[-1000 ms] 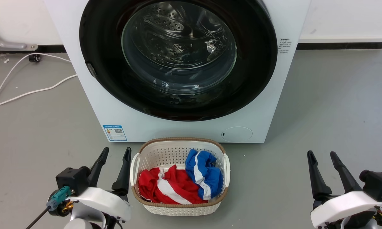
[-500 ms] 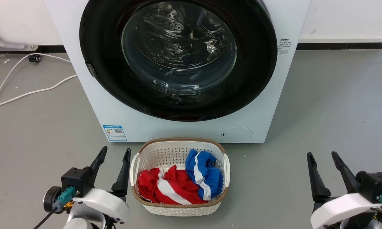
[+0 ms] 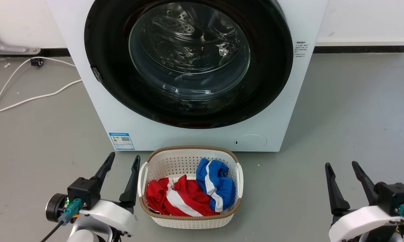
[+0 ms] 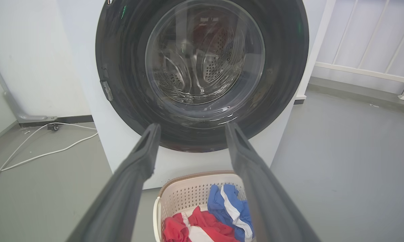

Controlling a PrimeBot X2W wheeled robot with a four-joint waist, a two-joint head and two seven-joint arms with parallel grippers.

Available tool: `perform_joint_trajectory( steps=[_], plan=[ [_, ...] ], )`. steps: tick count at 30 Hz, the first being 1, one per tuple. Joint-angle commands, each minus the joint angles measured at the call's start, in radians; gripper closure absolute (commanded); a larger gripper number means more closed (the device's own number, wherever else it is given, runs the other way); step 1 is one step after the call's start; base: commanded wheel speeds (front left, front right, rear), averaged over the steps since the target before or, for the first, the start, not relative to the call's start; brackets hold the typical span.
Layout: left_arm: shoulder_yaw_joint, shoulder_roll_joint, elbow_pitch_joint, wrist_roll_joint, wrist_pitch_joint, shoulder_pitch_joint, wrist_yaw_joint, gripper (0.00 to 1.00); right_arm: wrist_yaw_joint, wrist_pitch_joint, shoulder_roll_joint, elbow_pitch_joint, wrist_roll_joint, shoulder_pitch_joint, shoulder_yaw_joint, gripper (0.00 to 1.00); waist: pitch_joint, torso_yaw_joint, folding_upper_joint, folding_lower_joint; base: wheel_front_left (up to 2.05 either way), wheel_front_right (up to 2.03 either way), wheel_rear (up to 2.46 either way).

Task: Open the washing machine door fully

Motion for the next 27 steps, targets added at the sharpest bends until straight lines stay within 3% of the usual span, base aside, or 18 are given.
perform_joint_trajectory(
  steps=[1,14,27],
  plan=[
    [-0.003,0.006,-0.004,0.015,-0.007,-0.011,-0.002,0.00,0.000,-0.005,0.003,-0.005,-0.014,0.011,0.000,0.00,0.000,0.000,0.0000,0.0000,0.00,0.00,0.00],
    [-0.013,0.013,0.013,0.037,-0.029,-0.014,-0.009,0.00,0.000,-0.024,0.004,0.012,-0.048,0.003,-0.005,0.00,-0.002,-0.003,0.0000,0.0000,0.00,0.00,0.00],
    [-0.011,0.012,0.027,0.009,-0.028,-0.021,-0.012,0.00,0.000,-0.037,0.004,0.039,0.009,-0.012,-0.008,0.00,-0.001,0.000,0.0000,0.0000,0.00,0.00,0.00]
  ],
)
